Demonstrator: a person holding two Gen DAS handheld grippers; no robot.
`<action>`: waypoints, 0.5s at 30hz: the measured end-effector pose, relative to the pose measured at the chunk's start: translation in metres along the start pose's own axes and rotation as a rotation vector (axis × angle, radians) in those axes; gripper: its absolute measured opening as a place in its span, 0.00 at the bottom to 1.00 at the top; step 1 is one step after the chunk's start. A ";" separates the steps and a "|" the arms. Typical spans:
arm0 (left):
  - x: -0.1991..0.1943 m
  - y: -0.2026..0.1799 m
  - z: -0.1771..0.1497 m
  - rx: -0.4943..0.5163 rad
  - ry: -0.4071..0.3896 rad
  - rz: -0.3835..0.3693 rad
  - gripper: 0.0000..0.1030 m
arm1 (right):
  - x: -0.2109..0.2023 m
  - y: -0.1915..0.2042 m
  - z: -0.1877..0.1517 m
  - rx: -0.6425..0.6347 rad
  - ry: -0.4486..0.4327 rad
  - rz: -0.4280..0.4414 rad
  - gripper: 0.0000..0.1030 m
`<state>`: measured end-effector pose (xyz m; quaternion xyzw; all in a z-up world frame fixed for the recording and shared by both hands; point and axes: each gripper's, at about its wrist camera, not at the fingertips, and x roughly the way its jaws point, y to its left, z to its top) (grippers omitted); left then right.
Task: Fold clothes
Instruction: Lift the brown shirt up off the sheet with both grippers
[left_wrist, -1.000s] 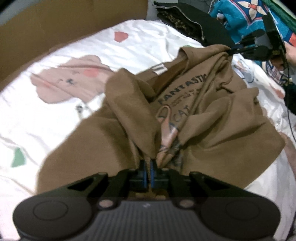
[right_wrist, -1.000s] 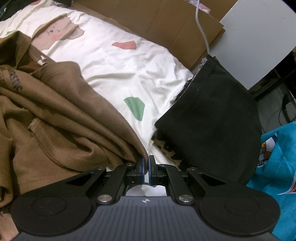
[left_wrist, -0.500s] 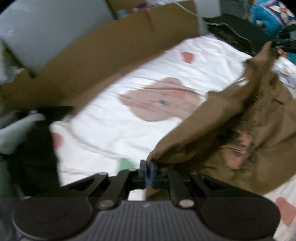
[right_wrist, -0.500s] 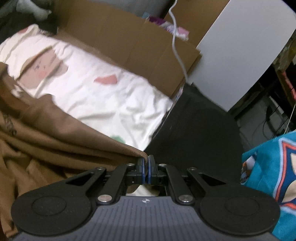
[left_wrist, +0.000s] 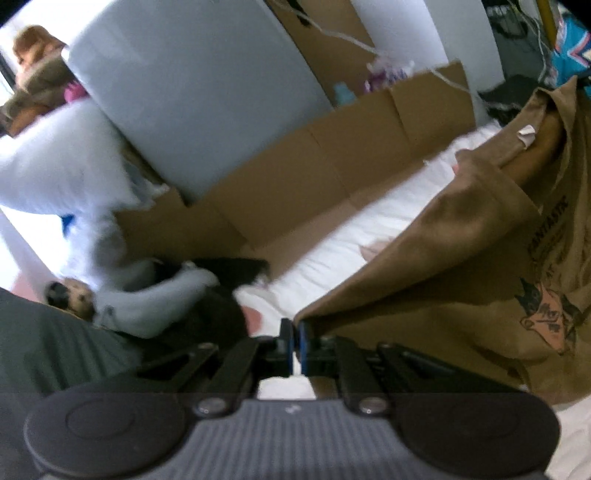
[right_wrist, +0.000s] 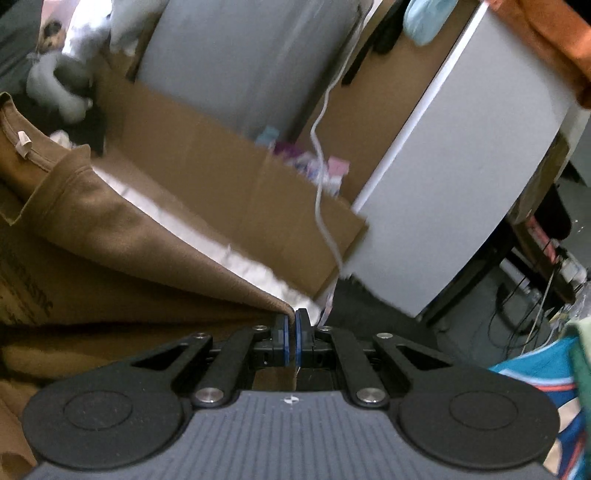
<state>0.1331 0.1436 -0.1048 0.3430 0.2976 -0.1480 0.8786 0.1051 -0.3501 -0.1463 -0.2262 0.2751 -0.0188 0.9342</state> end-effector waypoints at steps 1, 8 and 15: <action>-0.010 0.004 0.003 0.000 -0.017 0.017 0.03 | -0.007 -0.003 0.006 0.008 -0.015 -0.004 0.01; -0.082 0.039 0.021 -0.061 -0.123 0.140 0.03 | -0.082 -0.023 0.051 0.002 -0.163 -0.035 0.01; -0.168 0.062 0.032 -0.114 -0.247 0.266 0.03 | -0.166 -0.052 0.100 0.038 -0.303 -0.052 0.01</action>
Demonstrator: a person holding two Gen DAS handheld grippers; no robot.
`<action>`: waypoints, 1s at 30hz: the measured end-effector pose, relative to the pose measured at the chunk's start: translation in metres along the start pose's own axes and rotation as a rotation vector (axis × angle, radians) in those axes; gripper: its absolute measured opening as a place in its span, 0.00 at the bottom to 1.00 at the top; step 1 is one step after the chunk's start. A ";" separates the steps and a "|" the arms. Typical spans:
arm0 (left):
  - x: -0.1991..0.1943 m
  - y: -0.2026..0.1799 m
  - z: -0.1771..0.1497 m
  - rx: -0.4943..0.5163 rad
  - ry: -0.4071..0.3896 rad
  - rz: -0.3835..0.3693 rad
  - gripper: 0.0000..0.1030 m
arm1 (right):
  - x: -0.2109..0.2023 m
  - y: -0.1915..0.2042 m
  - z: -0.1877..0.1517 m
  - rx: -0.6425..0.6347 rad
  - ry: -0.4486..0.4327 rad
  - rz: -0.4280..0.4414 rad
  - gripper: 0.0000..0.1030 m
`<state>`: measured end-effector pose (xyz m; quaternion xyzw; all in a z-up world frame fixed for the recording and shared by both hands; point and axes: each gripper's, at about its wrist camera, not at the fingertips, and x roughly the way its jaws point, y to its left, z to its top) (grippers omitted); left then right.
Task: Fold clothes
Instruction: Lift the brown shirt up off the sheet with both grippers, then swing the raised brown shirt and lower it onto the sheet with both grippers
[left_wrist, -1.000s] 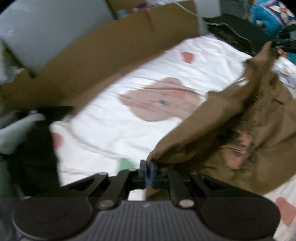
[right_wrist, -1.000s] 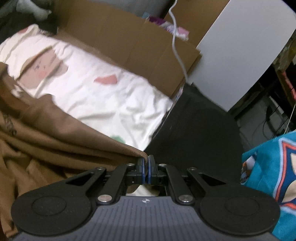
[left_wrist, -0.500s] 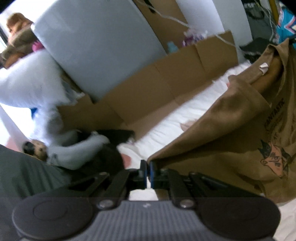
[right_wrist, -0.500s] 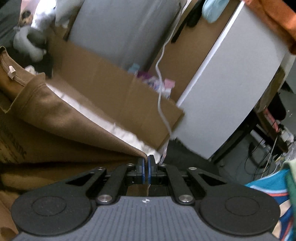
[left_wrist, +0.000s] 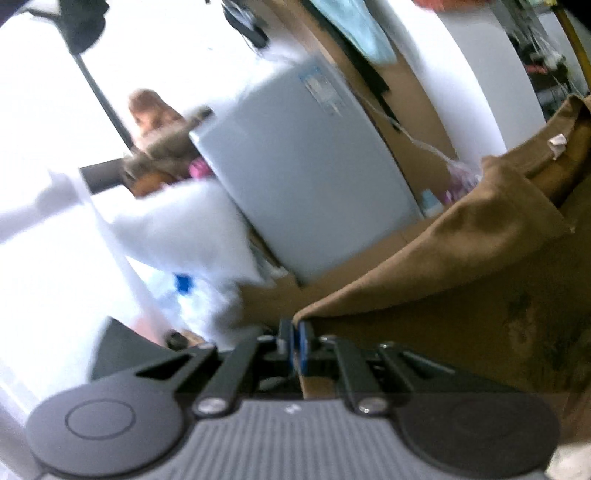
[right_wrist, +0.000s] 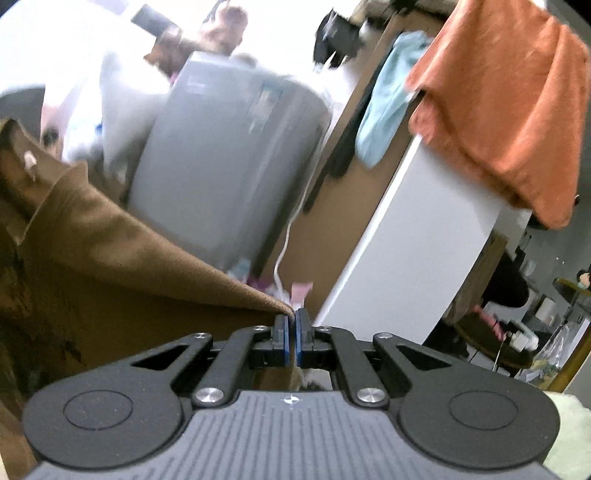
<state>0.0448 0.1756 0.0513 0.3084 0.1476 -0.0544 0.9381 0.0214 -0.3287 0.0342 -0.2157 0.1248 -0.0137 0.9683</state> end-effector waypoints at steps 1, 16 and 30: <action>-0.011 0.006 0.006 -0.008 -0.021 0.018 0.03 | -0.010 -0.004 0.010 0.001 -0.023 -0.006 0.01; -0.123 0.059 0.080 -0.057 -0.225 0.124 0.03 | -0.125 -0.044 0.095 0.032 -0.224 -0.056 0.01; -0.008 0.021 -0.010 -0.105 0.023 0.019 0.03 | -0.017 0.024 0.023 -0.027 -0.008 0.078 0.01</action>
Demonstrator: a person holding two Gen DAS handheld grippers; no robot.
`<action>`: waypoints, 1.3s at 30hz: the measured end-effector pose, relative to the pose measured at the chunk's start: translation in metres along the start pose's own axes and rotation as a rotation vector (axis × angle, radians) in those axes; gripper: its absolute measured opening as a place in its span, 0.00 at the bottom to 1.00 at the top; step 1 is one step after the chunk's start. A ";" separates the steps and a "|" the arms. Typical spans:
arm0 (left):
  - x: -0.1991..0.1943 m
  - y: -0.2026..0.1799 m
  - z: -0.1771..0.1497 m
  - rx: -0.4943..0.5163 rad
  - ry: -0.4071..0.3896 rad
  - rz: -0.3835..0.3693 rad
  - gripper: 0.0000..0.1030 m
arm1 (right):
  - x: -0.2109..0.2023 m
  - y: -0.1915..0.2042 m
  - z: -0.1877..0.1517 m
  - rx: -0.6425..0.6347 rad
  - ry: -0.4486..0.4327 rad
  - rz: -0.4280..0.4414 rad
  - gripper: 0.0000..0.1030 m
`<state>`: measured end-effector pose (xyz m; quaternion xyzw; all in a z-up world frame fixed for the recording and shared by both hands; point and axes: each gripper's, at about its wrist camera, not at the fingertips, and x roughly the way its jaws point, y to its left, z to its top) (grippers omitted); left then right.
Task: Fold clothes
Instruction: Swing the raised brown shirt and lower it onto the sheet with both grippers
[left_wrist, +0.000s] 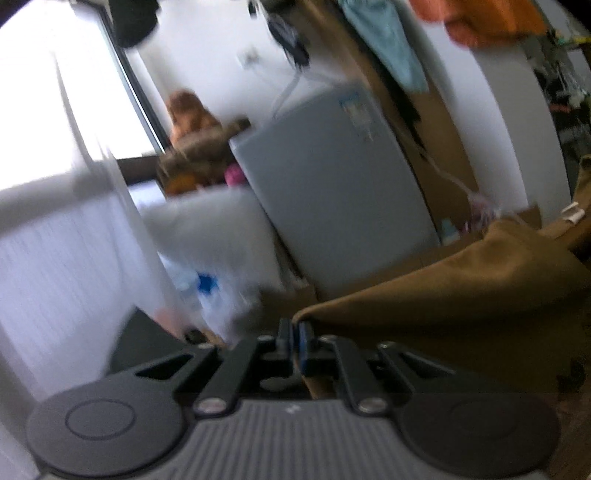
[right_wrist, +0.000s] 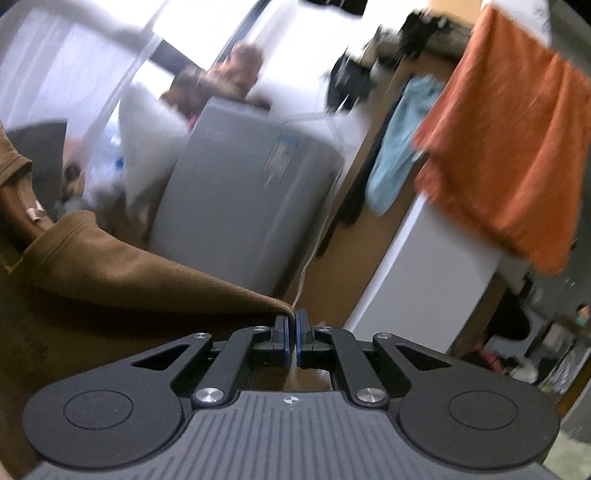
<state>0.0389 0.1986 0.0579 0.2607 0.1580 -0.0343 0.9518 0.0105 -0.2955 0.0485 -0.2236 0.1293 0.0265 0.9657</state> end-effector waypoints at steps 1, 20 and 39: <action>0.014 -0.005 -0.009 -0.003 0.025 -0.013 0.03 | 0.012 0.004 -0.008 -0.003 0.023 0.011 0.01; 0.268 -0.085 -0.162 -0.065 0.426 -0.150 0.03 | 0.273 0.094 -0.150 -0.067 0.403 0.128 0.01; 0.413 -0.112 -0.202 -0.035 0.601 -0.160 0.03 | 0.464 0.137 -0.204 -0.056 0.631 0.158 0.01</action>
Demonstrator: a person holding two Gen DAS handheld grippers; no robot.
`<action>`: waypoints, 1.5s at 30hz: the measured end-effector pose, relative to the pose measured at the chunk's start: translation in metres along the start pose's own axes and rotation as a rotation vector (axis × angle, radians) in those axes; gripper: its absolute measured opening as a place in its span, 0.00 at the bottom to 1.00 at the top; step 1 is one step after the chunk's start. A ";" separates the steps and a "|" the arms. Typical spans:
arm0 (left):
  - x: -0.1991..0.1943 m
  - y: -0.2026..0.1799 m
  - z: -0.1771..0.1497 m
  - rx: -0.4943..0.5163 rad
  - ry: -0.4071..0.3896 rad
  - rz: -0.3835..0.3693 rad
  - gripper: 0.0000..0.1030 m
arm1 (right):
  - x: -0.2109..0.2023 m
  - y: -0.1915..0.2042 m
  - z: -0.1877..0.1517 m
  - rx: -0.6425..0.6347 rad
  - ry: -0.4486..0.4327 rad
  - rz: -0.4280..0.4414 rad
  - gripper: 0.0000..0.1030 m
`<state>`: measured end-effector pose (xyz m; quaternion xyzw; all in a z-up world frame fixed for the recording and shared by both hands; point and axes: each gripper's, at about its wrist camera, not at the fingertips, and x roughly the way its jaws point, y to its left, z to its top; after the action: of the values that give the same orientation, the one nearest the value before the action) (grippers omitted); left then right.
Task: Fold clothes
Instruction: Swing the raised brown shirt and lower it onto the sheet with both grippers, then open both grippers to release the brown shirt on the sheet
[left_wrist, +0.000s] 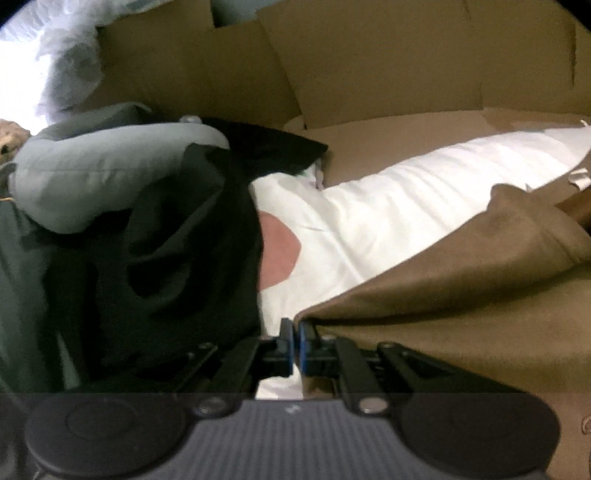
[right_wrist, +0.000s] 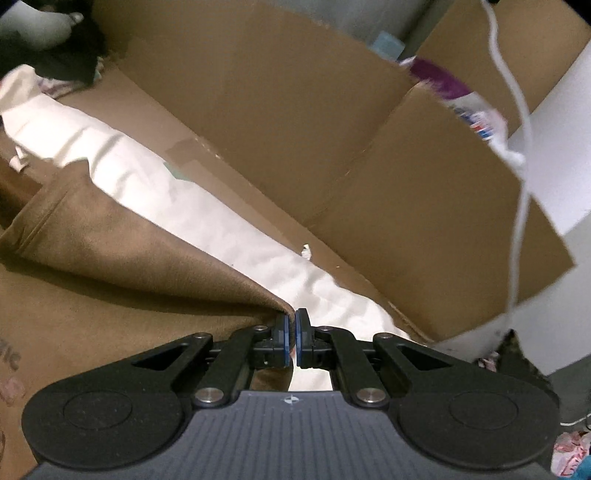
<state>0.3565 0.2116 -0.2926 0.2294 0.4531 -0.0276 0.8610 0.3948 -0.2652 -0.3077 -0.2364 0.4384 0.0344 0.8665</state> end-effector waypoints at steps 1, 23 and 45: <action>0.005 -0.001 0.002 0.001 0.008 -0.001 0.03 | 0.008 0.001 0.002 -0.002 0.016 0.003 0.01; 0.034 -0.001 0.025 -0.048 0.068 0.065 0.08 | 0.071 0.019 0.021 -0.022 0.140 -0.030 0.05; 0.019 -0.040 0.083 -0.105 -0.026 -0.201 0.29 | 0.037 0.038 0.072 0.110 -0.053 0.302 0.29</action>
<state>0.4214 0.1443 -0.2820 0.1369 0.4632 -0.0933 0.8706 0.4610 -0.2055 -0.3144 -0.1189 0.4470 0.1466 0.8744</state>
